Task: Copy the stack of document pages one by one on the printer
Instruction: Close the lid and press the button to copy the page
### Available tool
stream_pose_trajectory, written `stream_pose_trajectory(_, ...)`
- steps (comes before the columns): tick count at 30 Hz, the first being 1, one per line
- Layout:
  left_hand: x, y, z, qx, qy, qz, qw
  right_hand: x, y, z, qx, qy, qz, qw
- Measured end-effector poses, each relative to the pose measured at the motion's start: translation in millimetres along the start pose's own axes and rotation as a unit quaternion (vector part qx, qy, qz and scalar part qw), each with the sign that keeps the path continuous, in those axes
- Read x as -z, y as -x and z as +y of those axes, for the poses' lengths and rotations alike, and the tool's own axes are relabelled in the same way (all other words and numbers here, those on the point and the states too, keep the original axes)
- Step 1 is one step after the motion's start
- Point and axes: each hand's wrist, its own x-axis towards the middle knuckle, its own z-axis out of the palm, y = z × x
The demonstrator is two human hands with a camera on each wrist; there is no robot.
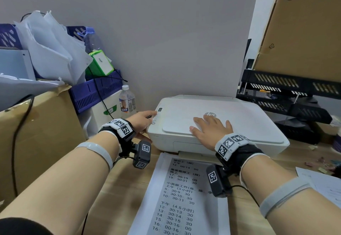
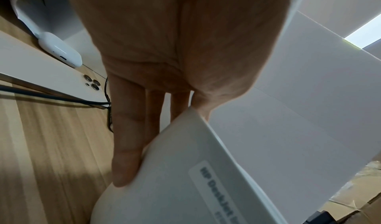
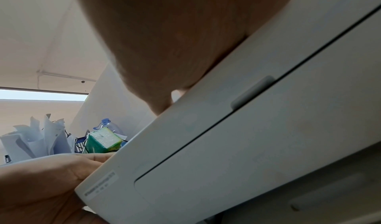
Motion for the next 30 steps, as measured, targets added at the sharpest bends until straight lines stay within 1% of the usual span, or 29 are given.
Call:
stream_pose_trajectory(7, 2, -3, -3, -0.004, -0.005, -0.004, 1.000, 1, 1, 0, 0.001, 0.004, -0.005, 1.000)
stream_pose_trajectory(12, 4, -11, -4, 0.007, -0.012, 0.002, 1.000, 0, 0, 0, 0.001, 0.005, -0.004, 1.000)
stream_pose_trajectory(17, 7, -16, -6, 0.011, -0.015, -0.007, 1.000, -1, -1, 0, 0.001, 0.006, -0.002, 1.000)
stream_pose_trajectory(30, 9, -24, -10, 0.012, -0.006, -0.001, 1.000, -1, -1, 1, 0.000, 0.007, -0.003, 1.000)
